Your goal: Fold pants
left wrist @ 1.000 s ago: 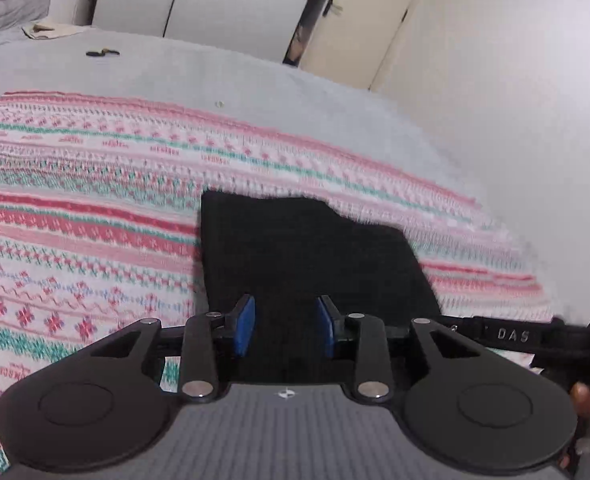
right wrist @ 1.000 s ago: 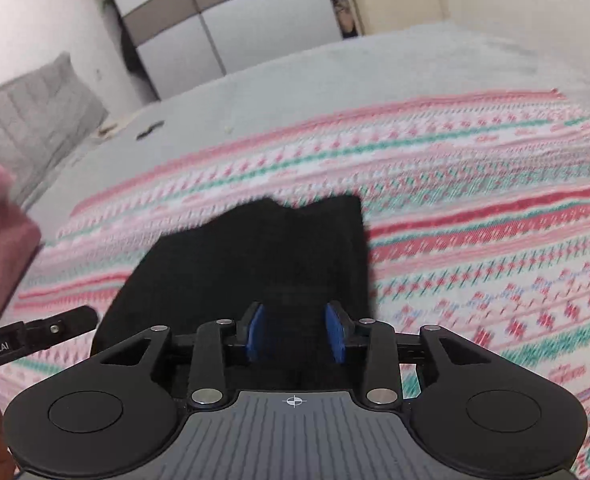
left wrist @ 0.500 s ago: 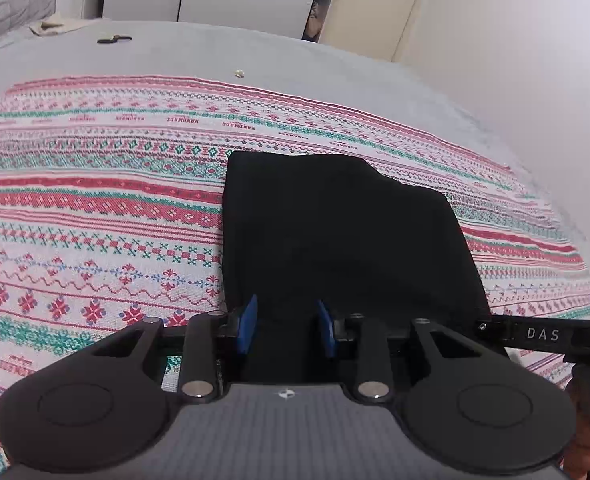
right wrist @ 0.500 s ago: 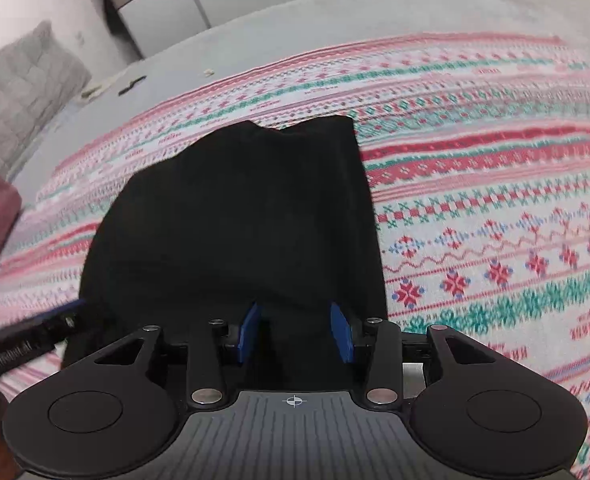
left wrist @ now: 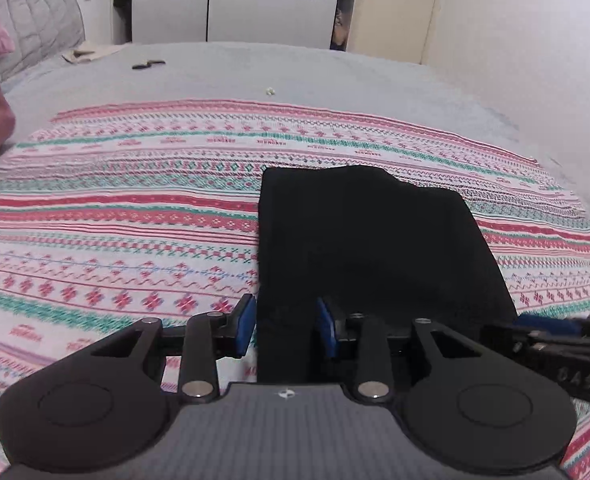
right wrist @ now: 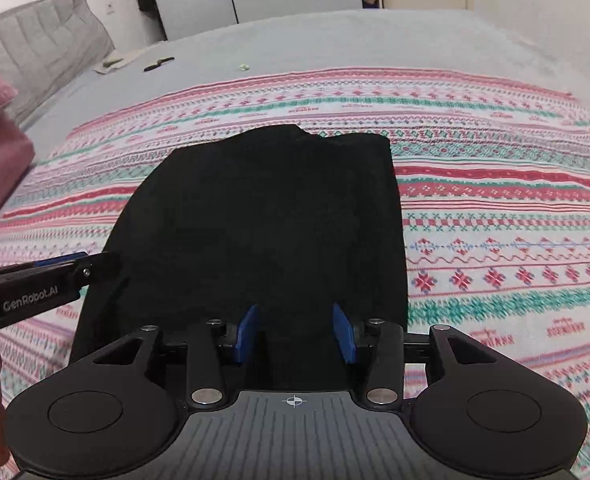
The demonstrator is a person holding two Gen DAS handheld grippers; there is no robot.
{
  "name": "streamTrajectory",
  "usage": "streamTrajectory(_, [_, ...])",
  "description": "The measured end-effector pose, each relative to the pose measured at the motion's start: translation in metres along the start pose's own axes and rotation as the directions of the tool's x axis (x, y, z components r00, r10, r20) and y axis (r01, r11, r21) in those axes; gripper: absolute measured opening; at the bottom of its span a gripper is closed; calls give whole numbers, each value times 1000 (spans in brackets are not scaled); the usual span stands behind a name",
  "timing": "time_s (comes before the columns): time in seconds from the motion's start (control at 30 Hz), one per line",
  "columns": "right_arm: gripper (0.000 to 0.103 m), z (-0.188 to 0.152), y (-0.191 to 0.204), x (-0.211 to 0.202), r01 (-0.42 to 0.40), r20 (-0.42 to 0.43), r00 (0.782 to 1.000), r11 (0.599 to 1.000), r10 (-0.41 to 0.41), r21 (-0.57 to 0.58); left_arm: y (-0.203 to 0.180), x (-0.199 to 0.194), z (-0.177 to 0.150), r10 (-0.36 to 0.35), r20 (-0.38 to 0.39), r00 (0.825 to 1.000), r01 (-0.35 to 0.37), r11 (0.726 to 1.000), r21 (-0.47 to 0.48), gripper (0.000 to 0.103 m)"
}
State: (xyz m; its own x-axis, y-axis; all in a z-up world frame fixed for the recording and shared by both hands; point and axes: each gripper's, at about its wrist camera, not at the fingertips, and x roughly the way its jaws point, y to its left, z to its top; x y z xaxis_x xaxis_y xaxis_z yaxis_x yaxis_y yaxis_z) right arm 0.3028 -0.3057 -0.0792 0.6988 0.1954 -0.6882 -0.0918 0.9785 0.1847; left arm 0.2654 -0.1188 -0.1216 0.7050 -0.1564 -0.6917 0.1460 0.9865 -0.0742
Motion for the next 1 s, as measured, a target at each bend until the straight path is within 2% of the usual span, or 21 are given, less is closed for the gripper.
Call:
streamTrajectory(0.07, [42, -4, 3, -13, 10, 34, 999, 1000, -9, -16, -2, -12, -6, 13, 18, 1000, -13, 1000, 8, 68])
streamTrajectory(0.17, [45, -8, 9, -36, -3, 89, 996, 999, 7, -43, -3, -27, -14, 26, 21, 999, -26, 999, 21, 69])
streamTrajectory(0.3, [47, -14, 16, -56, 0, 139, 990, 997, 10, -72, 2, -45, -25, 37, 22, 999, -36, 999, -14, 78])
streamTrajectory(0.4, [47, -21, 20, -71, 13, 175, 985, 998, -2, -62, 5, -65, -41, 73, 43, 996, -72, 997, -27, 81])
streamTrajectory(0.43, [47, -25, 20, -77, -1, 177, 984, 999, 9, -44, 5, -73, -49, 78, 48, 996, -77, 997, -21, 83])
streamTrajectory(0.53, [47, -45, 17, -97, -114, 167, 980, 993, 107, 34, 6, -95, -74, 75, 54, 996, -75, 997, -6, 86])
streamTrajectory(0.57, [47, -55, 19, -105, -122, 170, 979, 992, 115, 36, 6, -102, -82, 70, 49, 996, -70, 998, -3, 86])
streamTrajectory(0.7, [47, -91, 29, -129, -76, 199, 977, 997, 76, -9, 6, -133, -107, 67, 67, 995, -67, 998, -6, 87])
streamTrajectory(0.8, [48, -114, 30, -146, -82, 219, 973, 997, 78, 7, 4, -151, -124, 75, 104, 992, -74, 997, -9, 96])
streamTrajectory(0.83, [50, -120, 29, -151, -80, 228, 971, 997, 75, 14, 4, -153, -127, 79, 106, 991, -80, 997, 0, 98])
streamTrajectory(0.9, [60, -135, 30, -162, -53, 258, 965, 998, 41, 40, 4, -148, -133, 97, 100, 990, -99, 995, 18, 98])
streamTrajectory(1.0, [62, -147, 34, -166, -22, 265, 964, 999, 9, 47, 7, -135, -135, 107, 64, 992, -108, 994, 12, 98])
